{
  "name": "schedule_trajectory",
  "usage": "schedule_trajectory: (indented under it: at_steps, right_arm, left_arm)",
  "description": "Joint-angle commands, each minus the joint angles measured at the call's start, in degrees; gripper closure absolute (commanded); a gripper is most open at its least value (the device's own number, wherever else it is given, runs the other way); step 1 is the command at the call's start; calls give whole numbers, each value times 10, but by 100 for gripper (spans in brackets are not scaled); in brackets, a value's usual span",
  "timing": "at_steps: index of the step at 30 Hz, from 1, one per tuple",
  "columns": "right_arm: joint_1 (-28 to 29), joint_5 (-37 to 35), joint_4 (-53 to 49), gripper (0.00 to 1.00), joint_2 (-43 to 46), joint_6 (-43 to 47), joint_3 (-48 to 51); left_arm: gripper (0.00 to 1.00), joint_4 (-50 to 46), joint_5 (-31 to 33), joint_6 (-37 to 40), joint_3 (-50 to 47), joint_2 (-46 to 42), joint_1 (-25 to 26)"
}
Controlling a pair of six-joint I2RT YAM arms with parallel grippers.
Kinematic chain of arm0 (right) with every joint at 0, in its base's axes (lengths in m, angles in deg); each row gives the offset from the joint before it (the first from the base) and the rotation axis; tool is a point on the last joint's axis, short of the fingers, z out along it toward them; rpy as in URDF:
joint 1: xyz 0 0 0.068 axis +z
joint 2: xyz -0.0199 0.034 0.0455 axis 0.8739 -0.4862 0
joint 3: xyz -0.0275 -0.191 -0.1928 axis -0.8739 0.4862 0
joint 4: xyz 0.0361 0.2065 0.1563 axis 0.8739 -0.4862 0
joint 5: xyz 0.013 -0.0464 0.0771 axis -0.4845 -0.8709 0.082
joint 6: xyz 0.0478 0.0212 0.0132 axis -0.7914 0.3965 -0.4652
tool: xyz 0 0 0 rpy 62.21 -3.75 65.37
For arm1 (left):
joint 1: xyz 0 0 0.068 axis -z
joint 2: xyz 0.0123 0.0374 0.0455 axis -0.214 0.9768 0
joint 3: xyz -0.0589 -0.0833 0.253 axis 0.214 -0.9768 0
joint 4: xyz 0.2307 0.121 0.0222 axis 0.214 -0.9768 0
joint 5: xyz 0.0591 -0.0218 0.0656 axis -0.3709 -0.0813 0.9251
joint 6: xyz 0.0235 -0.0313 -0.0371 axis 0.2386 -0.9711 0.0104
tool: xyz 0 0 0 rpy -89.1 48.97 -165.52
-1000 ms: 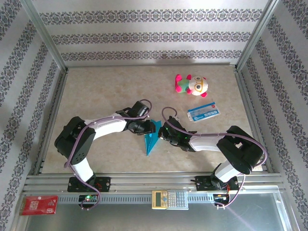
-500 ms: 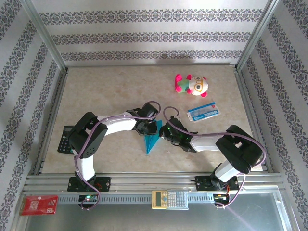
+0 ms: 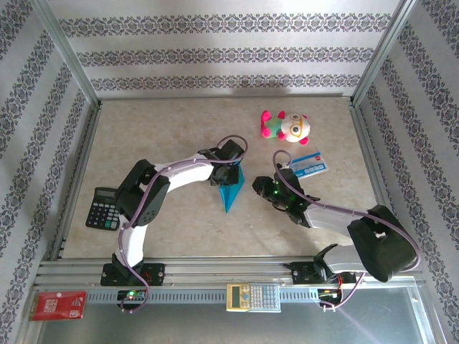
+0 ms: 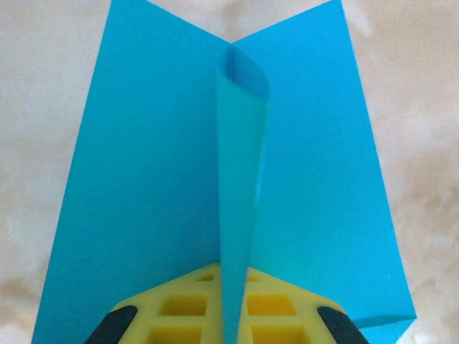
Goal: Fold a paper plane with a square sheet of paper (pick it up from the middle)
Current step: Move the paper to the center of the table.
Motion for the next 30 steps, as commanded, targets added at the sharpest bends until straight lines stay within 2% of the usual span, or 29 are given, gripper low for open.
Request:
schedule_trajectory:
  at_steps: [1, 6, 14, 30]
  right_arm:
    - [-18, 24, -22, 78, 29, 21, 21]
    - [-31, 27, -43, 78, 67, 23, 38]
    - [-38, 19, -60, 78, 111, 20, 70]
    - [-38, 24, -61, 78, 99, 18, 62]
  left_arm:
    - [88, -56, 10, 16, 38, 35, -10]
    - [82, -61, -7, 10, 72, 67, -10]
    - [72, -52, -5, -1, 64, 69, -11]
    - [57, -28, 30, -28, 6, 33, -10]
